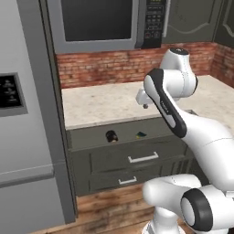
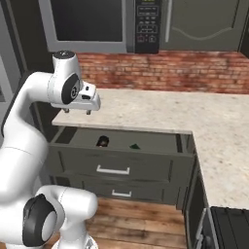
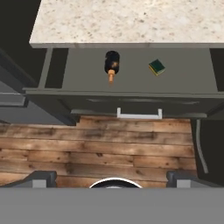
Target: Restock the sink supplies by placing the sponge and soap dispenser on the counter and next to the sink. Make sure the soap dispenser is upright.
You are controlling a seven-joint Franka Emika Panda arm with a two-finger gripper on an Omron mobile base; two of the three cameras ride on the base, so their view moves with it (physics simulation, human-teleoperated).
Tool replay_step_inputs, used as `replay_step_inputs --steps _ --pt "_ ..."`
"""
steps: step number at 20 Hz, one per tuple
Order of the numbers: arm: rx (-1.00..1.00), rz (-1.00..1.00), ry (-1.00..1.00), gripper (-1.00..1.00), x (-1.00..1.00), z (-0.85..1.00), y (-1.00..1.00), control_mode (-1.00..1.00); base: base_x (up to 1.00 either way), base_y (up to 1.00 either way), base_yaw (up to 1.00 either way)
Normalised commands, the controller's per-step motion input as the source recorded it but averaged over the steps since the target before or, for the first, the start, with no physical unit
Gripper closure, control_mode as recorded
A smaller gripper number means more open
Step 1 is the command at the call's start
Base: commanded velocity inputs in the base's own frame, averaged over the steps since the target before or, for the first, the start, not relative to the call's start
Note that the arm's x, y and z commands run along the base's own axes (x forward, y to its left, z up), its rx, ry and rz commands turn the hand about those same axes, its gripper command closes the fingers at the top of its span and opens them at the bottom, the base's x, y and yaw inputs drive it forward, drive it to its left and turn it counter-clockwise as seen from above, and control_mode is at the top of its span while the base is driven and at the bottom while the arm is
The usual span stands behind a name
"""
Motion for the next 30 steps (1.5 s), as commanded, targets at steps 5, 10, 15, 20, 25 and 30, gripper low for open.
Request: replay_step_inputs --steps 5,10,15,20,25,30 --pt "0.00 0.00 0.00 -1.00 0.00 0.00 0.00 1.00 0.22 -0.32 0.13" --pt "0.00 0.00 0.00 -1.00 0.00 0.00 0.00 1.00 0.29 -0.46 0.07" --pt "0.00 0.00 0.00 -1.00 0.00 0.00 0.00 1.00 0.41 -0.34 0.03" --pt "0.00 0.00 0.00 -1.00 0.00 0.00 0.00 1.00 0.41 -0.04 0.00" --pt "0.00 0.00 0.00 -1.00 0.00 0.00 0.00 1.00 0.20 -0.06 0.01" --pt "0.01 0.00 0.03 -1.00 0.05 -0.37 -0.06 -1.00 0.00 0.00 0.00"
